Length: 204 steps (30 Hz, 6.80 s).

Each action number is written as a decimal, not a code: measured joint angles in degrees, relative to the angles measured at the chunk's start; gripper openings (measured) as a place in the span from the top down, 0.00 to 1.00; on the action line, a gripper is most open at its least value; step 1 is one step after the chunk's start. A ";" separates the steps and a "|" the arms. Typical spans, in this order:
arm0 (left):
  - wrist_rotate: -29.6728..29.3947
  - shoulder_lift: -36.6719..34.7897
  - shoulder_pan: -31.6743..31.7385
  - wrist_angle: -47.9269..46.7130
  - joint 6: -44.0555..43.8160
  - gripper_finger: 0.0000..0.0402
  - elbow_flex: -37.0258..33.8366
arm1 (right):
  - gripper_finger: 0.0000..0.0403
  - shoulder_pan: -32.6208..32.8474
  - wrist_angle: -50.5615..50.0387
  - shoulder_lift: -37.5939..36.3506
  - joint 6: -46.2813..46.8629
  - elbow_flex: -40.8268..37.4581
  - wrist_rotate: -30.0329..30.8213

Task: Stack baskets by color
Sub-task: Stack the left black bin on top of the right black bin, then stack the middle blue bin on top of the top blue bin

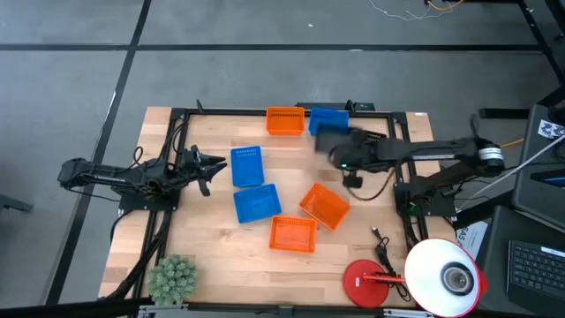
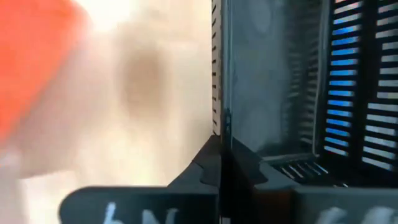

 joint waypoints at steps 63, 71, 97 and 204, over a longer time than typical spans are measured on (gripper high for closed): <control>-0.01 0.00 0.01 0.00 -0.04 0.75 0.00 | 0.60 -20.04 0.48 -10.46 -3.94 -16.41 -1.88; -0.02 0.00 0.02 0.00 -0.05 0.75 0.00 | 0.50 -18.96 1.09 -10.46 0.71 -16.39 -17.06; -0.07 0.00 0.01 0.00 0.44 0.75 0.00 | 0.58 -30.22 5.85 8.75 3.82 -13.42 -11.03; 22.53 87.82 21.94 -68.25 -27.34 0.75 80.15 | 0.58 40.06 52.54 -52.65 32.16 -43.85 9.09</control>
